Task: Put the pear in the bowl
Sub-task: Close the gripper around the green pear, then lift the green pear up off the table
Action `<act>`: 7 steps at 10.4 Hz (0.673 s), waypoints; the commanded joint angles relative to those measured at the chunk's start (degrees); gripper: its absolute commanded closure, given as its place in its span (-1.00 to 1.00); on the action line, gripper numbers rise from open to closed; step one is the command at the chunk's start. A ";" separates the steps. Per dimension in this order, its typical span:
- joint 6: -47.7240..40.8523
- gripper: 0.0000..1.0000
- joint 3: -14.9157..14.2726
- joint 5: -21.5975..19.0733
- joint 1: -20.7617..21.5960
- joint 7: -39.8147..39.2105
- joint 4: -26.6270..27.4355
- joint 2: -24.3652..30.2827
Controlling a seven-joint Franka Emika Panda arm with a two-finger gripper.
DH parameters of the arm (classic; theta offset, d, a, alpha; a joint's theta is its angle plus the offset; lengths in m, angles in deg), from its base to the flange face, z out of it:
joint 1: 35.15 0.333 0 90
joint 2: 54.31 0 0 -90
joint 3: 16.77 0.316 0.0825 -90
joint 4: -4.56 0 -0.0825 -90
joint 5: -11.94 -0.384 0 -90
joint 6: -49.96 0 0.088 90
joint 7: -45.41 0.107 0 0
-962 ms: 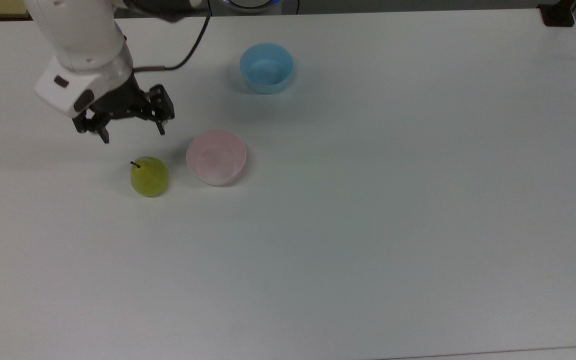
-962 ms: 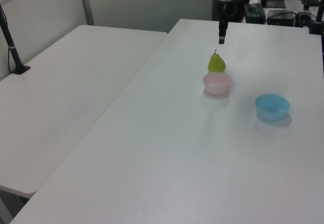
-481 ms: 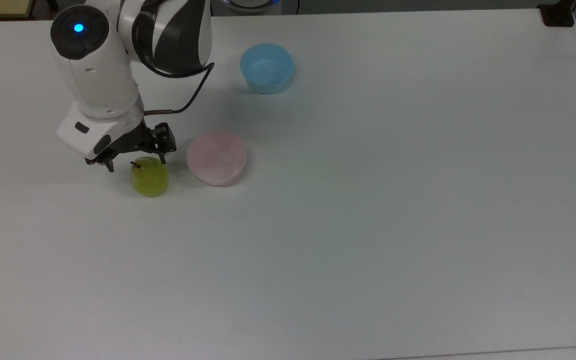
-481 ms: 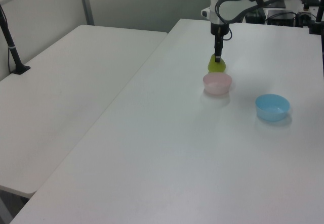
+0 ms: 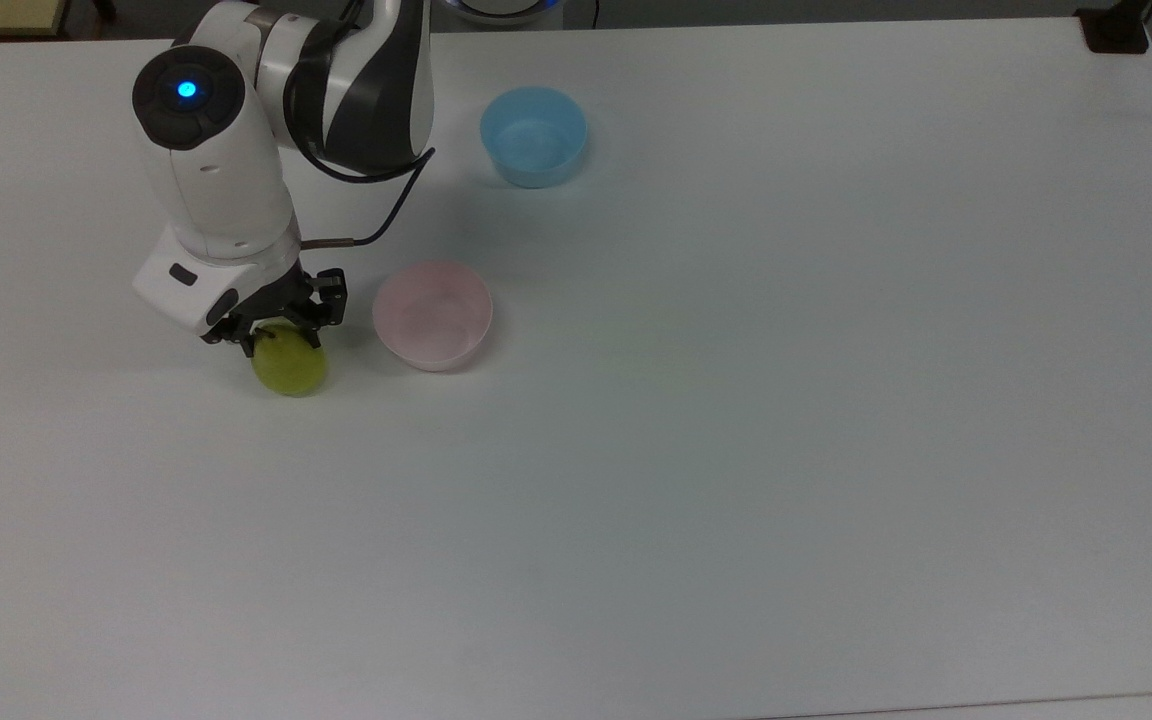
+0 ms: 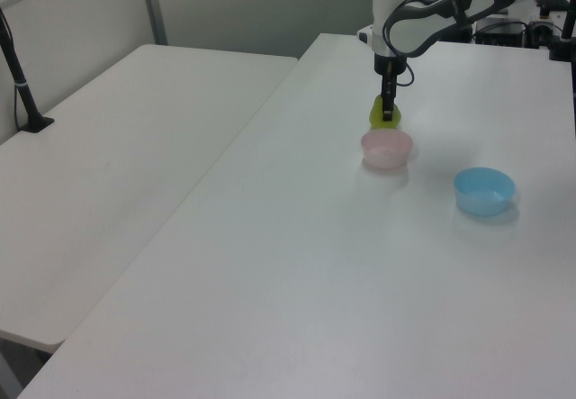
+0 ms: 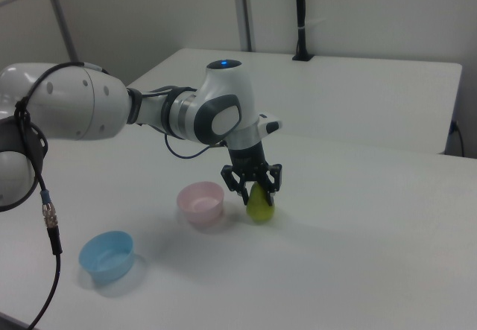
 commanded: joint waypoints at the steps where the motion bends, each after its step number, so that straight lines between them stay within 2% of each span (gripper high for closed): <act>1: 1.73 1.00 -0.67 0.86 0.82 2.44 1.75 0.66; 5: -5.19 1.00 -0.15 0.78 1.08 2.44 -0.17 5.57; 7: -13.88 1.00 0.12 -0.01 1.17 2.96 -6.39 7.51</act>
